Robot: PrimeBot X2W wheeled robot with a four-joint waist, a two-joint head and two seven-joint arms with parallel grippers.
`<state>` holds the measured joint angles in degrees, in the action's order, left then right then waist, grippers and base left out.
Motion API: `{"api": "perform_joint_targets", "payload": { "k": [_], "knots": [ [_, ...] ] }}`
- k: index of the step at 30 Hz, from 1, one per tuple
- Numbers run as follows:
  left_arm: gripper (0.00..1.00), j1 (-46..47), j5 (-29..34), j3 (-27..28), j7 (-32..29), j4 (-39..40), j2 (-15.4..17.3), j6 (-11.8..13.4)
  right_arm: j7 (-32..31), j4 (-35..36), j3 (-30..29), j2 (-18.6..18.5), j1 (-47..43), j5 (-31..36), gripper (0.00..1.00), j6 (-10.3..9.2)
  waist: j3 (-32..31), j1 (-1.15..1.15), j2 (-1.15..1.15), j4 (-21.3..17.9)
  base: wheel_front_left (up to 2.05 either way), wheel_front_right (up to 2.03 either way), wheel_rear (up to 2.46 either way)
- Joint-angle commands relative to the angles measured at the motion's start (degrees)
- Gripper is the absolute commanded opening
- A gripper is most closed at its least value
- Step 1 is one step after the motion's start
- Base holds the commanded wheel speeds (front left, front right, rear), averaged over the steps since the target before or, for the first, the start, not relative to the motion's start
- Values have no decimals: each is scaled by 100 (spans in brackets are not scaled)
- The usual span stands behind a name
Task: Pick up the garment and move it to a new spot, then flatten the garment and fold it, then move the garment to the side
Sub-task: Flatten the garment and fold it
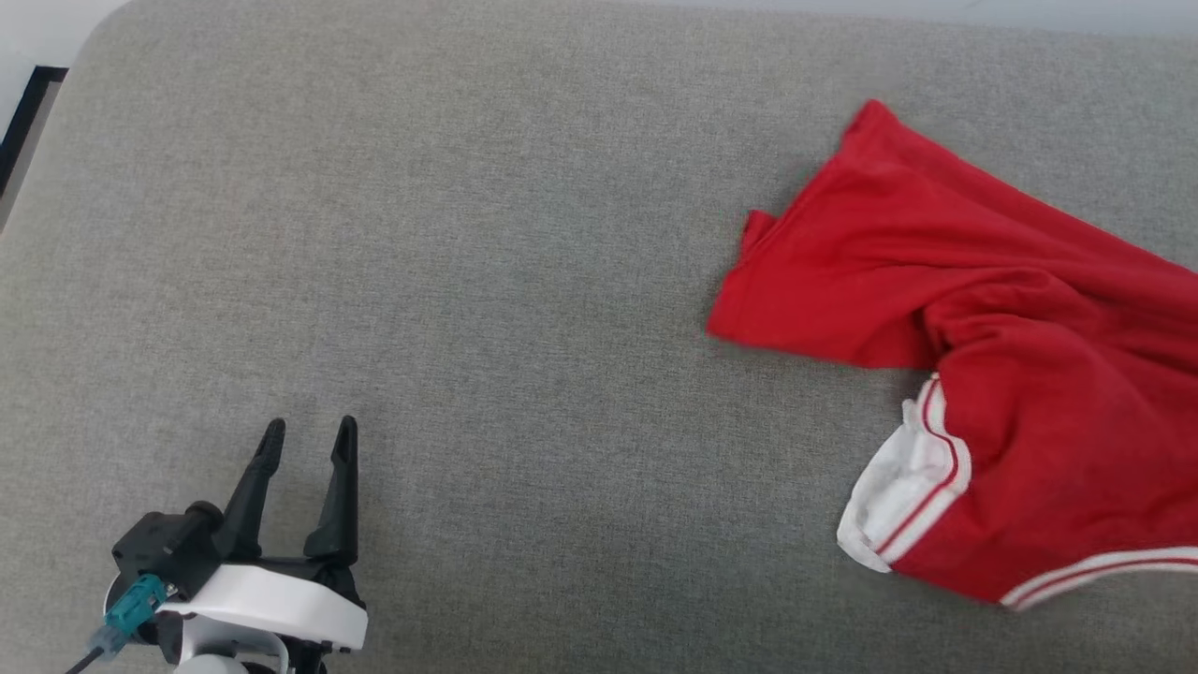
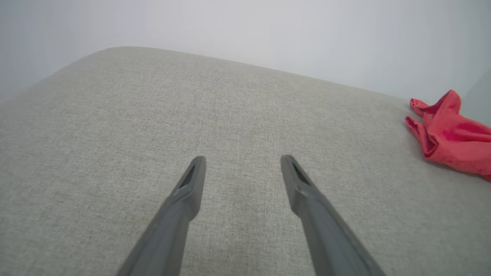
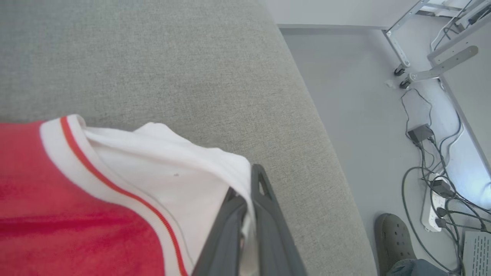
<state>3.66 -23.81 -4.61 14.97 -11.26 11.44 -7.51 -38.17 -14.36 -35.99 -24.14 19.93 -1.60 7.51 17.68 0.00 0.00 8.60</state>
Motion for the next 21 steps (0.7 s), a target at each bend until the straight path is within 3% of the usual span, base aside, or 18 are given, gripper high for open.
{"api": "perform_joint_targets", "payload": {
  "k": [1,6,7,8,9,10,15,21],
  "knots": [
    [100,109,-31,-6,31,-2,43,4,92,49,-152,101,24,152,0,-4,3,0,0,2,0,0,0],
    [100,140,-15,-32,31,-20,104,5,336,32,-221,312,79,500,0,-4,-3,0,0,-21,0,0,0],
    [100,146,2,-57,31,-27,121,5,406,52,-218,356,113,526,7,-4,-12,0,0,-38,0,0,0],
    [100,152,14,-88,31,-35,144,5,475,66,-220,382,139,551,31,-4,-20,0,0,-57,0,0,0],
    [100,165,22,-124,31,-43,175,5,548,66,-216,441,144,550,85,-4,-32,0,0,-76,0,0,0],
    [100,181,28,-166,31,-52,210,5,636,58,-212,498,137,524,100,-4,-46,0,0,-98,0,0,0],
    [100,292,-15,-460,31,-32,500,5,1379,285,-71,624,-30,385,100,-4,-149,0,0,-260,0,0,0],
    [100,819,-194,-1112,31,102,1255,5,2469,974,555,1049,-363,-2,100,-3,-277,0,0,-584,0,0,0]
  ]
}}
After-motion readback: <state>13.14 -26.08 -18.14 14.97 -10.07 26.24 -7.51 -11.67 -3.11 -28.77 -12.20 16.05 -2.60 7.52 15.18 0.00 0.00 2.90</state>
